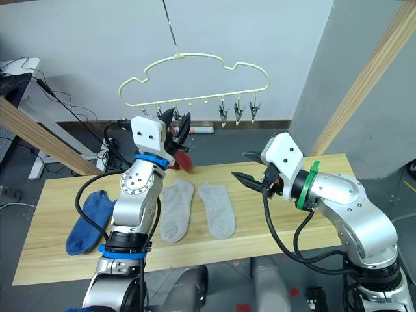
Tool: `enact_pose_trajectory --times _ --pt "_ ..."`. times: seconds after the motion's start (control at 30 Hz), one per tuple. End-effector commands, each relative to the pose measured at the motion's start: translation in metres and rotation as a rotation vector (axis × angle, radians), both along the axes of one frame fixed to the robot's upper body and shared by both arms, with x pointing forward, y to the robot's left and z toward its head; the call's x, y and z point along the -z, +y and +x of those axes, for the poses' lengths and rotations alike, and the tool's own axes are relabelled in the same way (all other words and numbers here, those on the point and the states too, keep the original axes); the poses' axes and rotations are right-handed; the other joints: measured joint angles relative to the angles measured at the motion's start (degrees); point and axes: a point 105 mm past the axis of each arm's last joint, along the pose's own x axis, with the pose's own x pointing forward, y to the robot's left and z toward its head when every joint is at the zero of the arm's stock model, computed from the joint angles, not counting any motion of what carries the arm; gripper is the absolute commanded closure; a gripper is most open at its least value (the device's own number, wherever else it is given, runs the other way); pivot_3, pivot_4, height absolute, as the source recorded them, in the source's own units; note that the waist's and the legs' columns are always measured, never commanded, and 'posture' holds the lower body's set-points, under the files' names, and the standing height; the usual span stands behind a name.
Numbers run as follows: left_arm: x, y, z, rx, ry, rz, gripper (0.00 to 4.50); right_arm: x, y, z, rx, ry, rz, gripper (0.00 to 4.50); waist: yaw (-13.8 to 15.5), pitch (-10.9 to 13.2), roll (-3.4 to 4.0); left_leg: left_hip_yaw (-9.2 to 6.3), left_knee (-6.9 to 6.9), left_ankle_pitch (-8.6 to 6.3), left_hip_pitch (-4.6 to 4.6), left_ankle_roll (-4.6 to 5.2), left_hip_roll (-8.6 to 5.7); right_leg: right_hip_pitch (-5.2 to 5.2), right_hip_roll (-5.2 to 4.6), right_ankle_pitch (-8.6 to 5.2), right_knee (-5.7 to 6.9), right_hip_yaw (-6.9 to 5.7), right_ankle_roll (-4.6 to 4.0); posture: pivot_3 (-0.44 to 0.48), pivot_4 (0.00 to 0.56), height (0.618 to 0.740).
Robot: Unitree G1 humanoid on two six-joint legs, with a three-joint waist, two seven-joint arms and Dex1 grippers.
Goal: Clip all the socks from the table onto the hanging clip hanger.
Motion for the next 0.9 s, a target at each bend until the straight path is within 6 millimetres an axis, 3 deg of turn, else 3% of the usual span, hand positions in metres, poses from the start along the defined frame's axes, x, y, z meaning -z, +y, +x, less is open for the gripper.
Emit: enact_pose_trajectory --times 0.03,0.2,0.37,0.47,0.63,0.77,0.9 --pt "-0.013 0.001 -0.002 -0.012 -0.06 0.002 2.38 -0.01 0.003 -0.005 -0.027 -0.049 0.005 1.97 0.0 0.0 0.0 0.0 0.0 0.0 0.0 0.0 0.0 0.0 0.0 0.0 0.0 0.0 0.0 -0.273 0.322 0.74" --pt "-0.014 0.001 -0.001 -0.009 -0.068 0.008 2.38 -0.01 0.002 -0.005 -0.026 -0.048 0.006 1.97 -0.01 0.0 0.0 0.0 0.0 0.0 0.0 0.0 0.0 0.0 0.0 -0.04 0.0 0.0 0.07 -0.271 0.321 0.74" --pt "-0.016 0.001 -0.002 -0.011 -0.086 0.03 3.8 -0.009 0.002 -0.005 -0.03 -0.047 0.004 1.94 0.01 0.0 0.0 0.0 0.0 0.0 0.0 0.0 0.0 0.0 0.0 -0.03 0.01 0.0 0.06 -0.269 0.32 0.74" --pt "-0.017 0.002 -0.002 -0.011 -0.091 0.035 4.31 -0.007 0.003 -0.006 -0.037 -0.042 0.0 1.94 0.01 0.0 0.0 0.0 0.0 0.0 0.0 0.0 0.0 0.0 0.0 -0.03 0.0 0.0 0.06 -0.267 0.32 0.74" --pt "-0.016 0.005 -0.004 -0.018 -0.094 0.048 4.33 0.002 0.007 -0.007 -0.038 -0.025 -0.016 1.94 0.01 0.0 0.0 -0.01 0.0 0.0 0.0 0.0 0.0 0.0 0.0 -0.03 0.0 0.0 0.05 -0.262 0.319 0.74" --pt "-0.016 0.006 -0.008 0.001 -0.085 0.07 4.33 0.035 0.018 0.009 0.06 0.007 -0.092 1.94 -0.19 0.0 0.0 0.0 0.0 0.0 0.02 0.0 0.01 0.0 0.0 -0.04 0.02 0.0 0.07 -0.257 0.321 0.74" --pt "-0.02 0.005 -0.012 0.056 -0.075 0.086 4.33 0.067 0.037 0.029 0.147 0.028 -0.097 1.02 -0.23 0.0 0.0 0.0 0.0 0.01 0.0 -0.02 0.03 -0.07 0.03 -0.04 0.07 0.02 0.06 -0.232 0.323 0.74"
